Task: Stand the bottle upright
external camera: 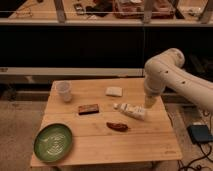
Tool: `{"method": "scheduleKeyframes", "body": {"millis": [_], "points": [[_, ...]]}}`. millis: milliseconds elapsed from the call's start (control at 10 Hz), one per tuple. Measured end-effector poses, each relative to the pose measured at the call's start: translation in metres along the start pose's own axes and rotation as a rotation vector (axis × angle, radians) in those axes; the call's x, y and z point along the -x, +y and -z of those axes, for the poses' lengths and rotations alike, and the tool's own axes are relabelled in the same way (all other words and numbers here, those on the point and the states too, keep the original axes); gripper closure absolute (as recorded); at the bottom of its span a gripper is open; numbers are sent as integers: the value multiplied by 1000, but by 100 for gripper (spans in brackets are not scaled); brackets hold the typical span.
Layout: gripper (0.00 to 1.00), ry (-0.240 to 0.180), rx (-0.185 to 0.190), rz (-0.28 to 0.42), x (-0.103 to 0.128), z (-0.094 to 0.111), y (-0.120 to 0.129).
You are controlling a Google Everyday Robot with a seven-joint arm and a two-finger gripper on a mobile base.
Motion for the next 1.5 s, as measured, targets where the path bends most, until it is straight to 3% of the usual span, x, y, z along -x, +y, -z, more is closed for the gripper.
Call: {"method": "scheduleKeyframes", "body": {"millis": [100, 200, 400, 900, 1100, 1500], "points": [[35, -23, 4, -38, 4, -5, -4], [35, -57, 36, -98, 5, -17, -4], [35, -79, 68, -135, 6, -25, -1], [35, -78, 67, -134, 6, -25, -1], [35, -55, 60, -119, 5, -28, -3], [35, -30, 108, -140, 15, -59, -2]]}}
